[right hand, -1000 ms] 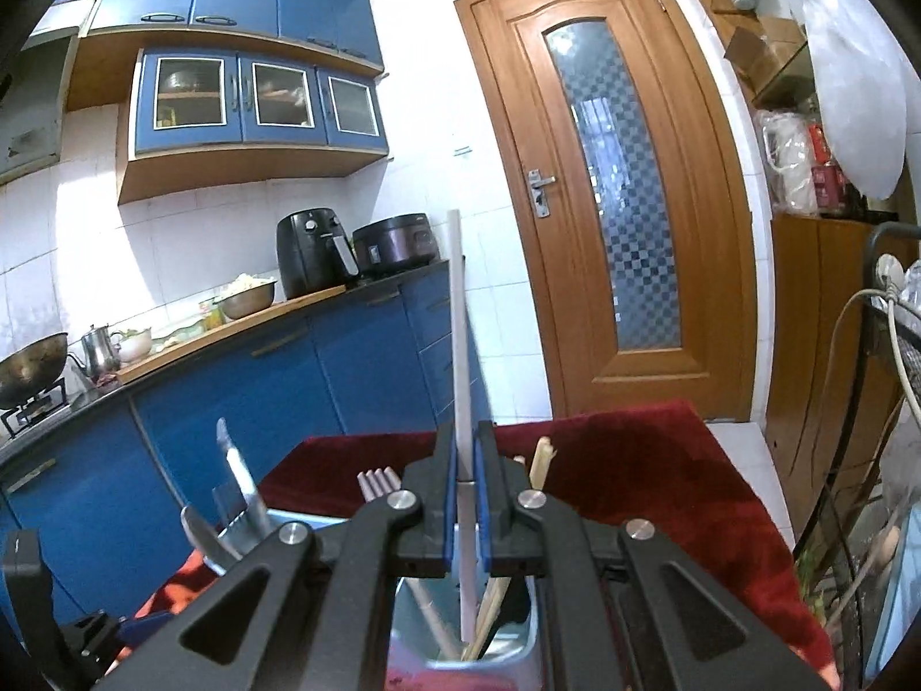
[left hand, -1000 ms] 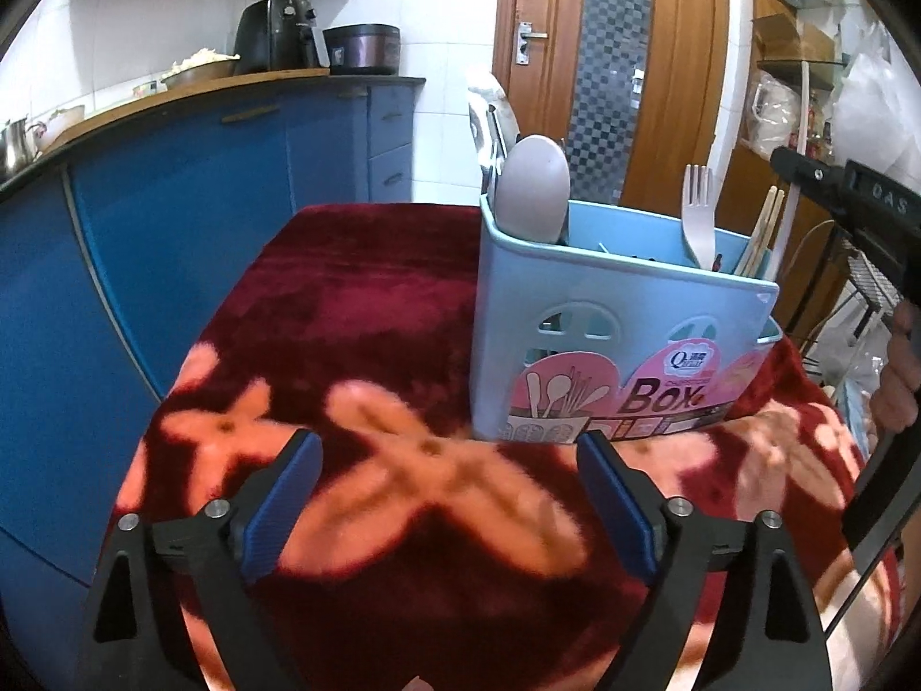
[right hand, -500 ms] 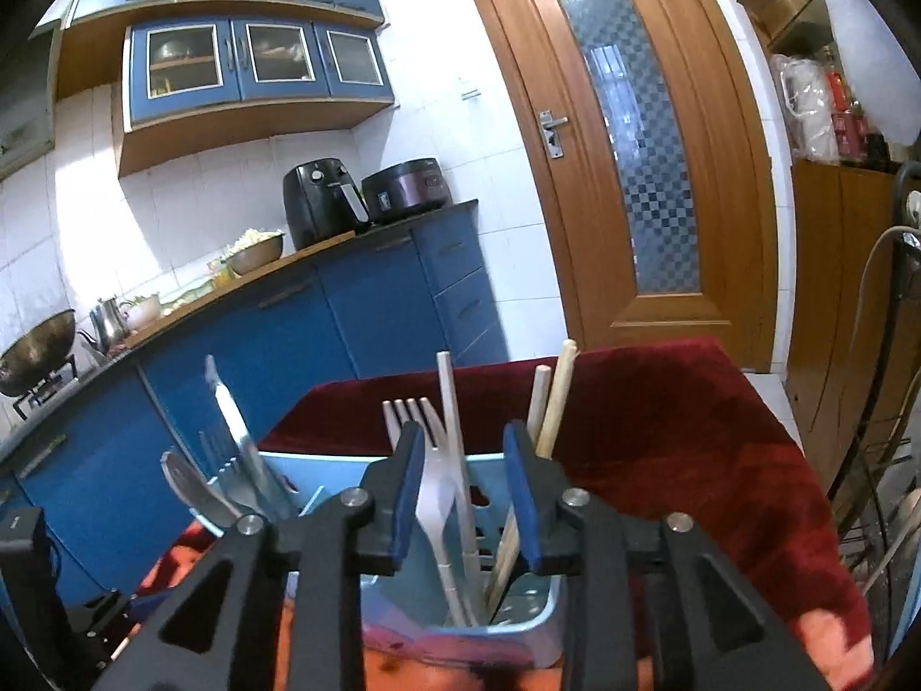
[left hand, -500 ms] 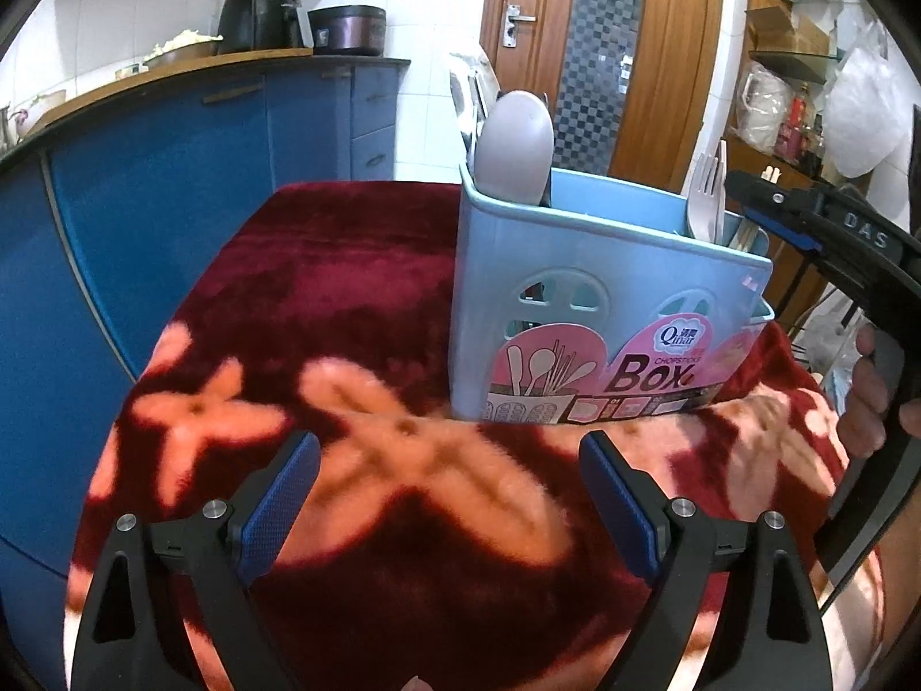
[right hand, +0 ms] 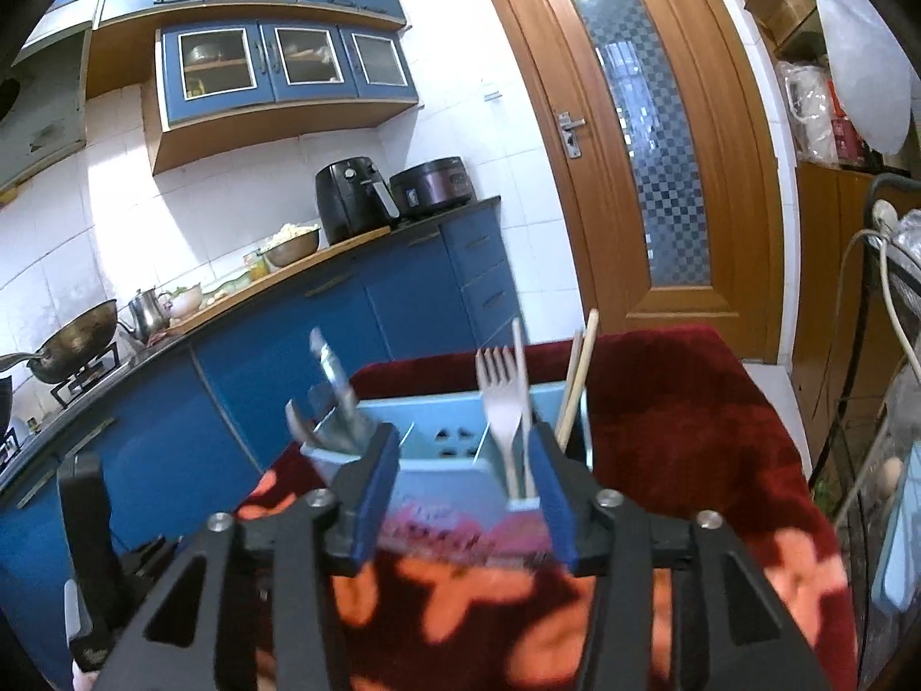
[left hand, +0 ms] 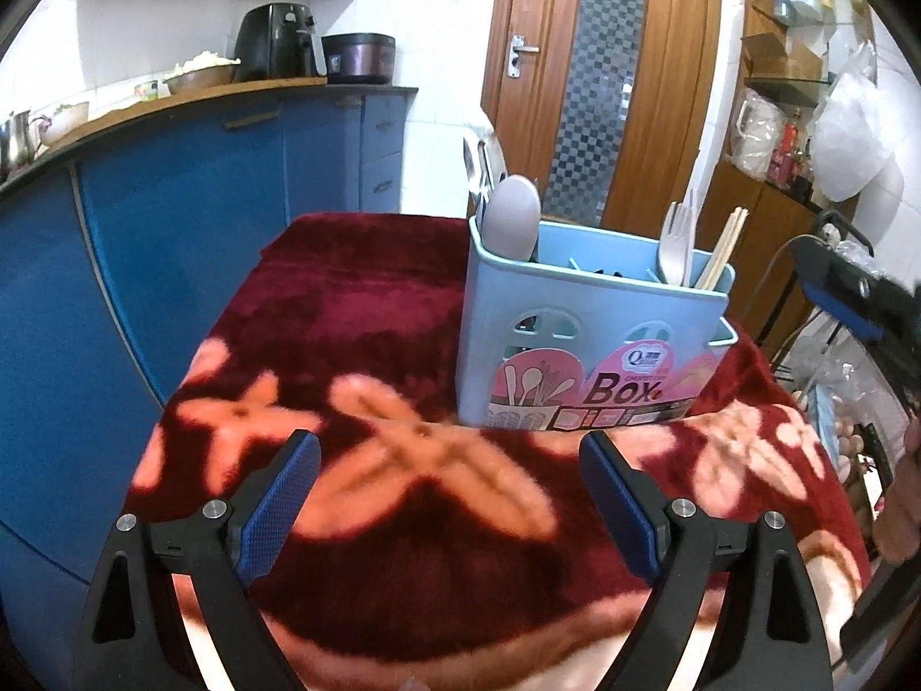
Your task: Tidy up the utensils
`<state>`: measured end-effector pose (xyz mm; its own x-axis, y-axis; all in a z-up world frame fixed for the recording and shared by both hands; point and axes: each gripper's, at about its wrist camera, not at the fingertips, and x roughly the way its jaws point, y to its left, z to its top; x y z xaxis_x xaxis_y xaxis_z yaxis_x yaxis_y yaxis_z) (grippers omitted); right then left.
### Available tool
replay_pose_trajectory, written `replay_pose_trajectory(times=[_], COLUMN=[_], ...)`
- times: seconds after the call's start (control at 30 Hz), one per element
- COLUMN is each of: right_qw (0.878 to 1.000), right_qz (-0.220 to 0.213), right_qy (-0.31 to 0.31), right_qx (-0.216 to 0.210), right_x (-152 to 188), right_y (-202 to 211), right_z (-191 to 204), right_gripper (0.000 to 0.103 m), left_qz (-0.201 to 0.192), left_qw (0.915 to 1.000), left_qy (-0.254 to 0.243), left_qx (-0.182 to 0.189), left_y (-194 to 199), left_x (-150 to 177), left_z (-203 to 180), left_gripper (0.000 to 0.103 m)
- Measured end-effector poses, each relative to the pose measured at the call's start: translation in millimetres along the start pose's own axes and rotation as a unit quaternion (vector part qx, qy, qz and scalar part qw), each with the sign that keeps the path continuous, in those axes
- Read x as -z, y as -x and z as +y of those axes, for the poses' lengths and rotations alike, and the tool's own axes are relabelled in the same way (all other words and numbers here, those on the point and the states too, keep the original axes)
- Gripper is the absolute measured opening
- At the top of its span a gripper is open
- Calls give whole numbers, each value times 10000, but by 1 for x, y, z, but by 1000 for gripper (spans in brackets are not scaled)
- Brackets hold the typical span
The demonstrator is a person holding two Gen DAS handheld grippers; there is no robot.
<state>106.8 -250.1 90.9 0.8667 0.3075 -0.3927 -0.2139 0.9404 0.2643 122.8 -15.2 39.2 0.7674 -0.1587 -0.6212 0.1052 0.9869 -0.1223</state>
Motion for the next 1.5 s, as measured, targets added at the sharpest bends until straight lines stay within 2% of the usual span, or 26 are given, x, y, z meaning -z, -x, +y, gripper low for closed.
replay_pose_trajectory(times=[0.1, 0.17, 0.3, 0.47, 0.6, 0.8, 1.03, 1.27, 1.5], right_qw=[10000, 9999, 9995, 9990, 9984, 9987, 9963, 9916, 9919], right_qz=[66, 106, 74, 36, 88, 185, -83, -278, -217], right_qy=[-14, 19, 97, 113, 231, 175, 265, 515, 488], right_qx=[68, 114, 297, 434, 505, 438, 809, 1152, 1150], right_x=[11, 17, 31, 49, 68, 98, 129, 147, 157], right_y=[11, 17, 31, 46, 51, 56, 71, 81, 74], right_z=[8, 12, 20, 22, 25, 26, 26, 29, 25], right_gripper=[72, 79, 102, 103, 103, 103, 103, 103, 103], left_qz=[-72, -130, -277, -452, -541, -508, -762, -1187, -1182], left_qw=[10000, 9999, 9996, 9987, 9981, 9986, 9969, 9923, 9922], left_qy=[-14, -18, -56, -153, -219, -138, -185, -258, -288], left_qx=[4, 6, -49, -193, -192, -88, -94, -257, -276], left_y=[11, 18, 32, 45, 50, 51, 59, 67, 63], left_x=[2, 4, 9, 17, 27, 47, 71, 92, 98], left_z=[0, 1, 1, 2, 4, 9, 6, 3, 1], left_gripper=[92, 92, 92, 93, 102, 102, 102, 102, 102])
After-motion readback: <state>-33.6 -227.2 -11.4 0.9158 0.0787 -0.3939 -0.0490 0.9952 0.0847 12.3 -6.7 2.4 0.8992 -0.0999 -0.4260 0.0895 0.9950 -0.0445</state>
